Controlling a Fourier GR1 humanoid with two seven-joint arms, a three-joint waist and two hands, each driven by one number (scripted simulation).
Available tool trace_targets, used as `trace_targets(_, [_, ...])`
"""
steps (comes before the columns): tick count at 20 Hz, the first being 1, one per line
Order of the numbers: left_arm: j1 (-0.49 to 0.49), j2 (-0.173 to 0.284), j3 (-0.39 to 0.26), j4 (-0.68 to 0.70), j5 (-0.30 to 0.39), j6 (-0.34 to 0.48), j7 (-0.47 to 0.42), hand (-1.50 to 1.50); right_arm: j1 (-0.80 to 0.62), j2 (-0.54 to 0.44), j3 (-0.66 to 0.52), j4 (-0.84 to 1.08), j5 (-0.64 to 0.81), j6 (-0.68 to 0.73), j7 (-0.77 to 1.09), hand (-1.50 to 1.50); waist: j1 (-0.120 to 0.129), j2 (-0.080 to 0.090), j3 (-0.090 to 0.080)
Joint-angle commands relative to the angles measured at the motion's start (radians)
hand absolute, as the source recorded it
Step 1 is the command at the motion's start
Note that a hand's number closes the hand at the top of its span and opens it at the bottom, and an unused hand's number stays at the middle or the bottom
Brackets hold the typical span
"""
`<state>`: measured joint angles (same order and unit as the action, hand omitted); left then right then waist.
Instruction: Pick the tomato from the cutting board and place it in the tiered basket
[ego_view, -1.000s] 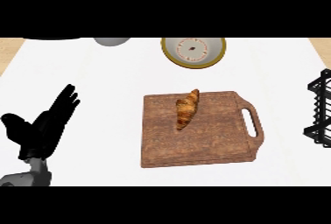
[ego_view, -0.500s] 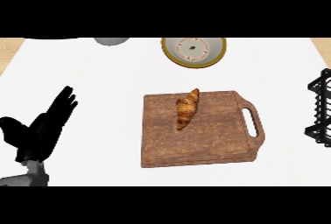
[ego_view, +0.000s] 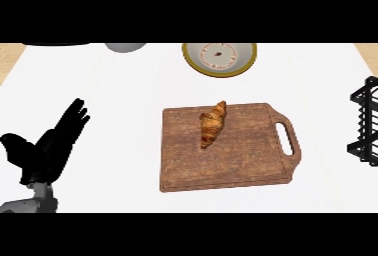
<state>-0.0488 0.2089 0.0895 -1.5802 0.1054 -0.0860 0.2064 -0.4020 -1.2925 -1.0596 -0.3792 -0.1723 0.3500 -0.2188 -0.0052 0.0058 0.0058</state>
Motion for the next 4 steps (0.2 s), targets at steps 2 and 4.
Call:
trace_targets(2, [0.019, 0.001, 0.003, -0.007, -0.006, -0.002, -0.015, 0.00, 0.097, -0.088, -0.053, 0.113, -0.022, 0.101, -0.060, -1.50, -0.002, -0.002, 0.002])
trace_targets(4, [0.004, -0.022, -0.016, -0.037, -0.017, 0.025, 0.018, 0.00, 0.108, -0.113, -0.058, 0.130, -0.024, 0.088, -0.069, -1.50, 0.005, -0.002, 0.001])
